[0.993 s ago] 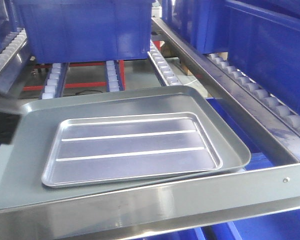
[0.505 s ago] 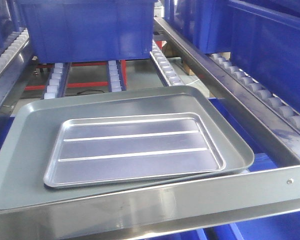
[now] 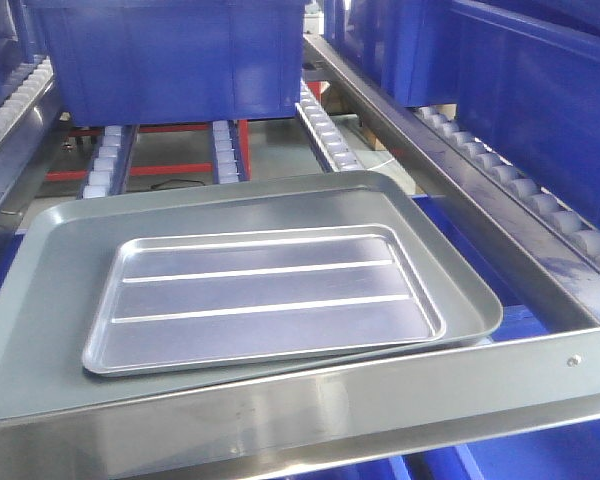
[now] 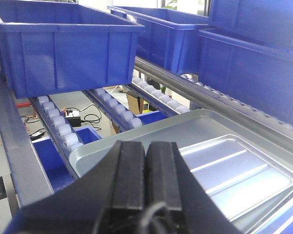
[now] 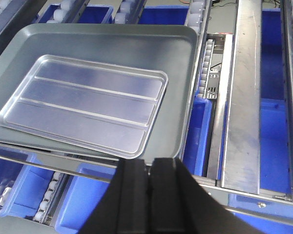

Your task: Grab silver tray and stack on right shelf

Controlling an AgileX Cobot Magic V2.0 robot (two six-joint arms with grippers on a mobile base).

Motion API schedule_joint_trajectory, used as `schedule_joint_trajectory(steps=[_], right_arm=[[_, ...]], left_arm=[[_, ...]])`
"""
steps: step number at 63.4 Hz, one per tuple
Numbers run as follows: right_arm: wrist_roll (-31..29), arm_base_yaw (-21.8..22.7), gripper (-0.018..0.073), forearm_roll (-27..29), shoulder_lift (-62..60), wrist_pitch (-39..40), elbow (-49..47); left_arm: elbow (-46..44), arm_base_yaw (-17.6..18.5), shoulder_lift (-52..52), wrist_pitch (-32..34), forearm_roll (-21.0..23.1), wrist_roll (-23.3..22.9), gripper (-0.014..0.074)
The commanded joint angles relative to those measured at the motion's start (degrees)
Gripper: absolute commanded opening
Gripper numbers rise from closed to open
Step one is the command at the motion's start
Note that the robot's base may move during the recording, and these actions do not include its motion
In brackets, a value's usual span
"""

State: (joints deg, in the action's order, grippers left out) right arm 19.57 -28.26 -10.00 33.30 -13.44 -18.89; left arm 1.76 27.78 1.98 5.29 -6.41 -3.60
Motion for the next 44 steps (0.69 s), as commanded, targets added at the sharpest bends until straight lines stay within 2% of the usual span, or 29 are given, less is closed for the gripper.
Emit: schedule_joint_trajectory(steps=[1, 9, 20, 44], right_arm=[[-0.4, 0.2, 0.0057, -0.7, -0.2, 4.7, -1.7], [-0.4, 0.2, 0.0057, -0.7, -0.2, 4.6, -1.7], [-0.4, 0.2, 0.0057, -0.7, -0.2, 4.3, -1.7], [-0.4, 0.2, 0.0057, -0.7, -0.2, 3.8, -1.7]], left_arm=[[1.4, -0.1, 0.1, 3.8, 0.5, -0.1, -0.0100], [1.4, -1.0, -3.6, -0.8, 0.5, -0.1, -0.0100], [1.4, -3.1, -3.4, -0.7, 0.5, -0.1, -0.0100], [1.4, -3.1, -3.4, -0.7, 0.5, -0.1, -0.0100]])
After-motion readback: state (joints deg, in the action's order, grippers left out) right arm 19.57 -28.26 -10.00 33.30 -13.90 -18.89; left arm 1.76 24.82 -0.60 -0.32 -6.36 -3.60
